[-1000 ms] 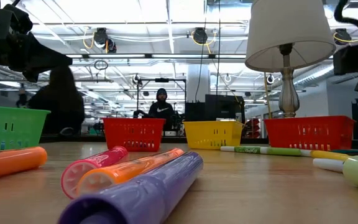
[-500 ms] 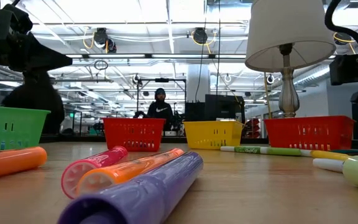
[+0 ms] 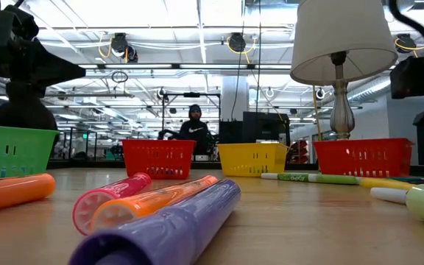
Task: Pick & Place Markers
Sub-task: Put the top small green highlighter pen into the right red bin
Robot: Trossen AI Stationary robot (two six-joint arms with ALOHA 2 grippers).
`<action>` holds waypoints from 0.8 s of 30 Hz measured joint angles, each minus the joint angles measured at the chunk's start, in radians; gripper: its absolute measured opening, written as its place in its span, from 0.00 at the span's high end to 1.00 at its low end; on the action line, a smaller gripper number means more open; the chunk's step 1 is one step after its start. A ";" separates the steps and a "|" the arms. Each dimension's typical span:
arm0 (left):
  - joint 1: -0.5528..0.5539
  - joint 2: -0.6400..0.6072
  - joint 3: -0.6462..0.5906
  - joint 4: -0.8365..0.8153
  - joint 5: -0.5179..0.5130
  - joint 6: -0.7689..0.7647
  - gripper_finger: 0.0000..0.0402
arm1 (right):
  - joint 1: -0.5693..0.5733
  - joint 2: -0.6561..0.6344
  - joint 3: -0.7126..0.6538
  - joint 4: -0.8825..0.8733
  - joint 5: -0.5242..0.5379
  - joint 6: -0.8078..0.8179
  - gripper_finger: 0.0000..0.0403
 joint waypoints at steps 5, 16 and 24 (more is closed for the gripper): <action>0.000 0.000 0.000 0.000 0.023 -0.014 0.94 | 0.015 0.007 0.054 0.009 0.013 -0.103 0.97; 0.000 0.000 0.000 0.001 0.025 -0.010 0.94 | 0.008 0.003 0.281 -0.165 0.159 -0.338 0.97; 0.000 0.000 0.000 0.001 0.025 -0.006 0.94 | -0.070 0.001 0.484 -0.601 0.285 -0.517 0.97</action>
